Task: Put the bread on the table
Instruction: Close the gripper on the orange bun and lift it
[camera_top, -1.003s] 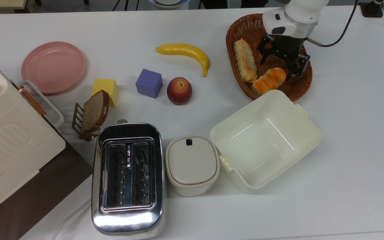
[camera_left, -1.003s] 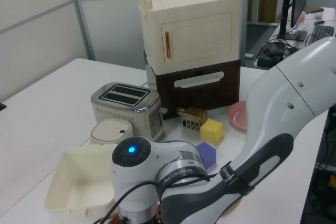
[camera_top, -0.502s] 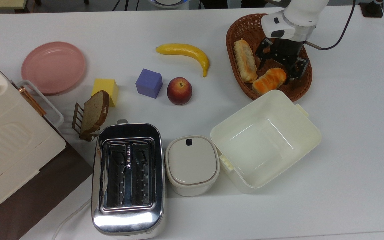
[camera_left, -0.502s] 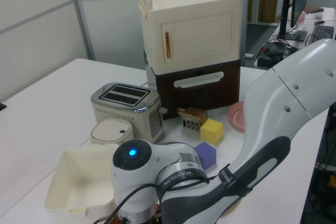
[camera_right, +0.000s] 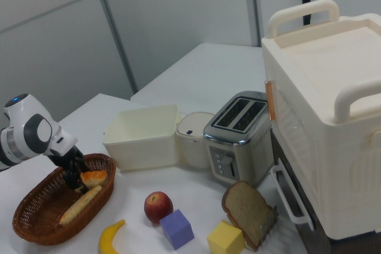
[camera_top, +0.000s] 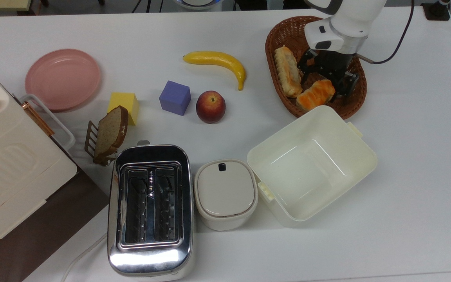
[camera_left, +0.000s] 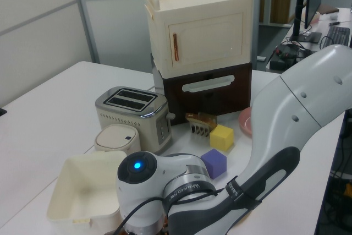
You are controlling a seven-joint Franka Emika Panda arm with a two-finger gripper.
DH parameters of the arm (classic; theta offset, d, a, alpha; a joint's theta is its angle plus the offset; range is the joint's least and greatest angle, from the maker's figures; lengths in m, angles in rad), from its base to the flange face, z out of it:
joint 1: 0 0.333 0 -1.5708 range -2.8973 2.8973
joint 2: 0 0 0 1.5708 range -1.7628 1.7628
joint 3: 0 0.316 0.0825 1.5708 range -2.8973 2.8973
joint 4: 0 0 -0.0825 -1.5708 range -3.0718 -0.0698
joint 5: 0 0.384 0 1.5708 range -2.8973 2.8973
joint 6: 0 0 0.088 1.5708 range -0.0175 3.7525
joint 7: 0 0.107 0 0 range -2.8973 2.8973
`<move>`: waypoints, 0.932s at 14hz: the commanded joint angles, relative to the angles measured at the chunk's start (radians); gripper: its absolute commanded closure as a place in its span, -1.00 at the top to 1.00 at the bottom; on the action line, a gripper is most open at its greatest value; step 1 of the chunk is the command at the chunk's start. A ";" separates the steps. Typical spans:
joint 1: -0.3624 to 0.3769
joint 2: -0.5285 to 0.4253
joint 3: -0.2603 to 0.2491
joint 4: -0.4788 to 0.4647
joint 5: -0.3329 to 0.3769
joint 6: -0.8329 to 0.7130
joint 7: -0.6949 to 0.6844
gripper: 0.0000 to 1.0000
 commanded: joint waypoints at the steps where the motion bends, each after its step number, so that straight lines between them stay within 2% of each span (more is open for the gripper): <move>1: -0.007 -0.002 0.000 -0.009 -0.031 0.031 0.019 -0.47; 2: -0.008 -0.002 0.000 -0.009 -0.042 0.032 0.016 -0.84; 3: -0.008 -0.002 0.000 -0.009 -0.059 0.031 0.016 -0.87; 4: -0.008 0.000 0.000 -0.009 -0.074 0.031 0.016 -1.00; 8: -0.007 -0.017 0.011 -0.009 -0.085 0.020 0.014 -1.00; 11: -0.008 -0.136 0.046 -0.009 -0.106 -0.079 0.012 -1.00; 13: -0.001 -0.175 0.049 -0.009 -0.106 -0.126 0.014 -1.00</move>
